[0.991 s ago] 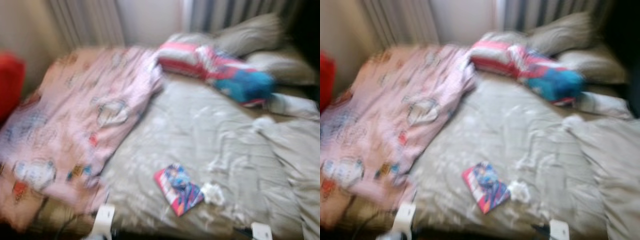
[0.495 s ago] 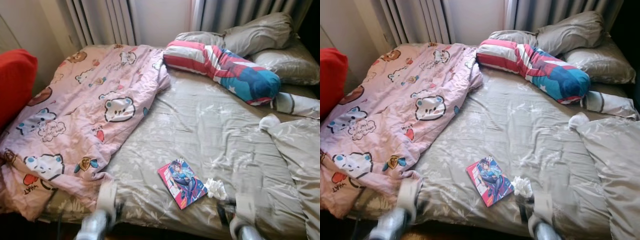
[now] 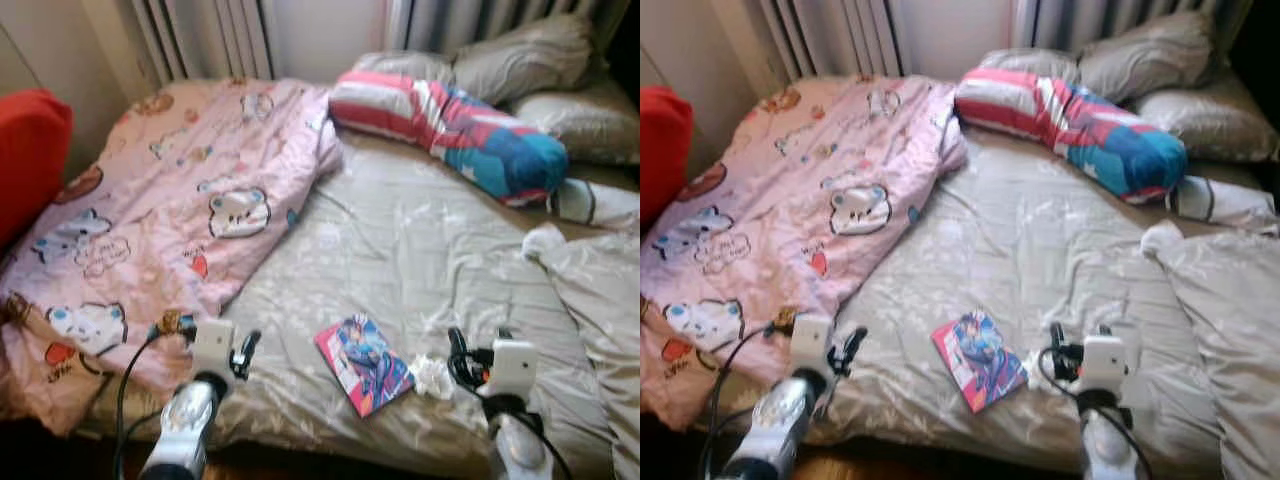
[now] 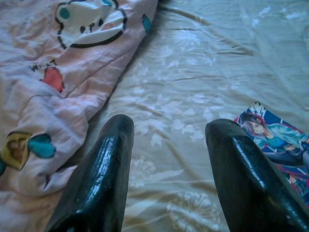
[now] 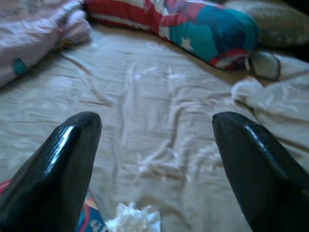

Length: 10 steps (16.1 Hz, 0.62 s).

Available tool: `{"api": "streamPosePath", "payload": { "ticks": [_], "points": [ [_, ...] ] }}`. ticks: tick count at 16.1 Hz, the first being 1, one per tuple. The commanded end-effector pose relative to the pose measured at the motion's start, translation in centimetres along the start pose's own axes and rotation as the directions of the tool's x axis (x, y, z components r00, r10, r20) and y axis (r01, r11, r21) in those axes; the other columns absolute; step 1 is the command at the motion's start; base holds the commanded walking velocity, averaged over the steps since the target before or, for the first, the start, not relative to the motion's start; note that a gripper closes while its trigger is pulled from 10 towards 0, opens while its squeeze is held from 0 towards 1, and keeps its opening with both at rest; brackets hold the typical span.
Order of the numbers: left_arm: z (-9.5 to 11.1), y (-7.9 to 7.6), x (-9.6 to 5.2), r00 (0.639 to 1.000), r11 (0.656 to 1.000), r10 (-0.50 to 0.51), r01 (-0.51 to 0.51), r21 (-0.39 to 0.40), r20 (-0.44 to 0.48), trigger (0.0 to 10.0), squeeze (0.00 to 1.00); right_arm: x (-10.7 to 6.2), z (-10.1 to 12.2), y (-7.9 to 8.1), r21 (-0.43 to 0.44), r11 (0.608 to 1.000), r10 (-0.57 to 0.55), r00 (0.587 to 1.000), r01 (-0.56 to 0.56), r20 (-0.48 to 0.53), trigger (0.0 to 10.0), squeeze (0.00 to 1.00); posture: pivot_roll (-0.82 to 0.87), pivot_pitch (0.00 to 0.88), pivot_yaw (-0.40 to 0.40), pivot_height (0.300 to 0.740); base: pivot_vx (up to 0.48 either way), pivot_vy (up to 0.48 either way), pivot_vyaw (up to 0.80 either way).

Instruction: Clean up the room

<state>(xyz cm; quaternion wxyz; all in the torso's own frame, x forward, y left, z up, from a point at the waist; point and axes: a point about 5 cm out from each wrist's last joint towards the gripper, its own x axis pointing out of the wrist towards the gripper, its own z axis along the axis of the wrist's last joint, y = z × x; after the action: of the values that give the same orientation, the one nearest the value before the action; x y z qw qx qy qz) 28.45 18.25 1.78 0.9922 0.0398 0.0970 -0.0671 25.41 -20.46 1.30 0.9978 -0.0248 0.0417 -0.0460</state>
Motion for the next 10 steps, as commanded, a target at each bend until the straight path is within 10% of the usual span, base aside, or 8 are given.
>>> {"api": "streamPosePath", "payload": {
  "ticks": [1,5,10],
  "points": [
    [0.0,0.5,-0.4,1.000,1.000,0.004,-0.004,0.019,0.016,10.0,0.00,-0.5,0.0,0.2,-0.009,1.000,0.003,1.000,-0.003,0.017,10.0,0.00,-0.09,0.088,0.035,0.740,0.000,0.000,0.00],
    [-1.5,2.4,-2.2,0.995,0.995,0.094,-0.094,0.013,-0.028,10.0,0.00,-1.9,-0.2,1.1,0.002,1.000,0.022,1.000,-0.022,0.017,10.0,0.00,-0.09,0.079,0.019,0.740,0.000,0.000,0.00],
    [0.1,1.9,-0.6,0.991,0.990,0.136,-0.135,-0.038,0.014,10.0,0.00,-0.3,0.0,1.6,0.011,1.000,0.009,1.000,-0.008,-0.025,10.0,0.00,-0.08,0.106,-0.002,0.740,0.000,0.000,0.00]
  ]
}}
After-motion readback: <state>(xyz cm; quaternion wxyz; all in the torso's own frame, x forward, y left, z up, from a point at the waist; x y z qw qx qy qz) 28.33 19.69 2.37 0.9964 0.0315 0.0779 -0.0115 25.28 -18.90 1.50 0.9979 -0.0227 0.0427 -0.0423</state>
